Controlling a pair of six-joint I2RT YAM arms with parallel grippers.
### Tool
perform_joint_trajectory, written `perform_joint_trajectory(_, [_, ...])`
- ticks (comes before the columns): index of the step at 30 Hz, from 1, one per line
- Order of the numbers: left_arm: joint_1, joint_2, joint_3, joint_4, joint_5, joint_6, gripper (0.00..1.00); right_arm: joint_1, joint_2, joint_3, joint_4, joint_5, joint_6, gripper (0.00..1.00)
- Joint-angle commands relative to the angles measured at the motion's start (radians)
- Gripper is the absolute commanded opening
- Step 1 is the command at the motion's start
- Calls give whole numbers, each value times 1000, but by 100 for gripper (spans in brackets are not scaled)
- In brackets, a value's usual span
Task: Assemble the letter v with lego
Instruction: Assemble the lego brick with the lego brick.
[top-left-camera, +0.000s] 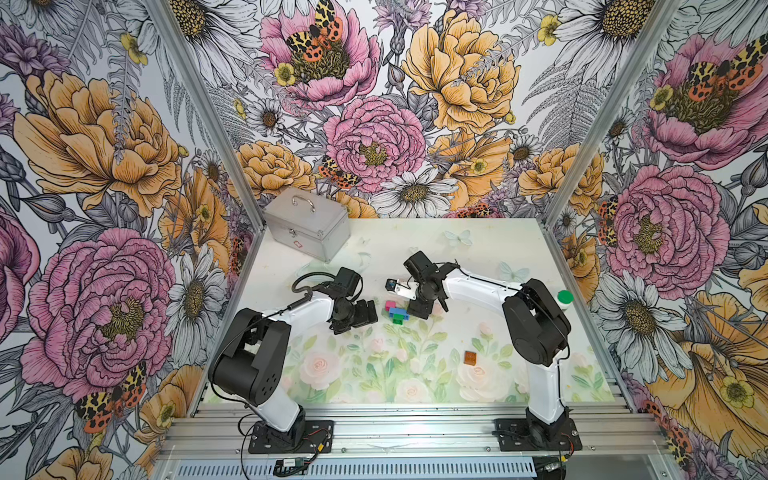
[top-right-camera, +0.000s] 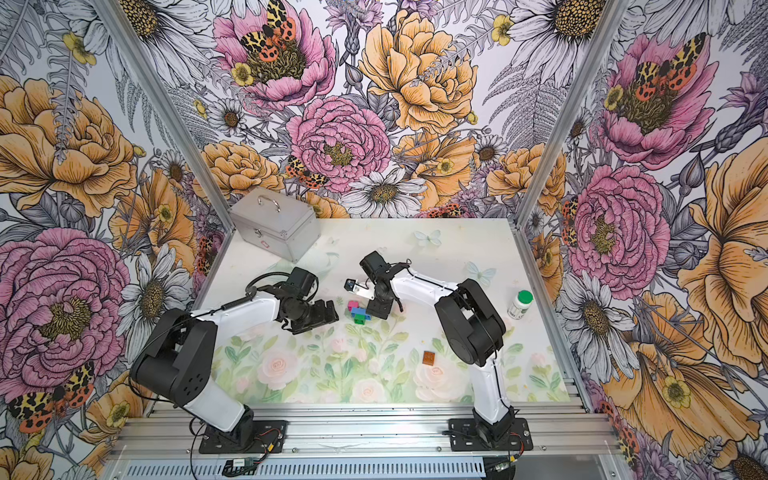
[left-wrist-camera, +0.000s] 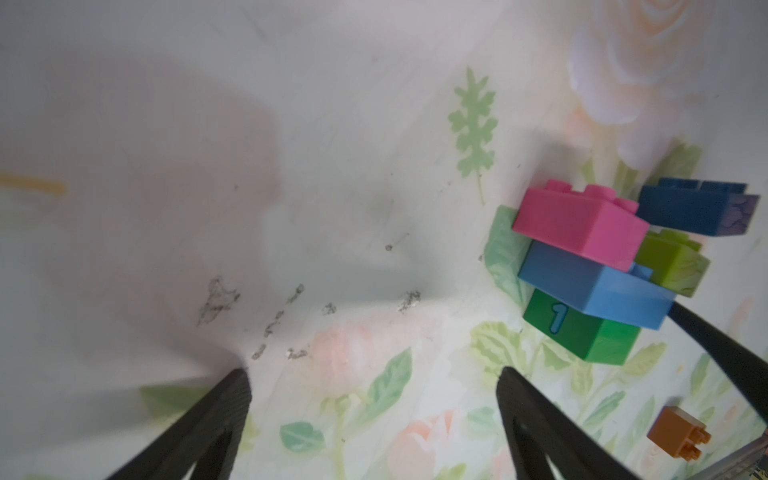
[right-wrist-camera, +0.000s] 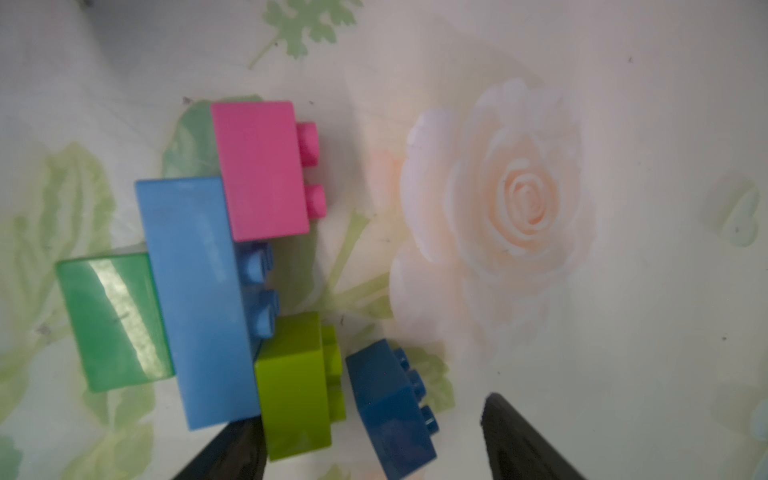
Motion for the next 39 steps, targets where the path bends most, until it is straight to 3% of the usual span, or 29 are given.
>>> perform_joint_trajectory(1, [11, 41, -19, 0, -13, 21, 95, 2, 16, 24, -14, -11, 10, 81])
perform_joint_trajectory(5, [12, 42, -19, 0, -10, 18, 95, 2, 23, 27, -20, -4, 16, 80])
perform_joint_trajectory(7, [10, 44, -16, 1, -7, 14, 95, 1, 27, 32, -27, -2, 20, 74])
perform_joint_trajectory(35, [-32, 116, 52, 7, 9, 1, 89, -1, 54, 56, -64, -8, 91, 71])
perform_joint_trajectory(39, [-34, 123, 62, 8, 13, -2, 89, -1, 61, 66, -63, -18, 101, 65])
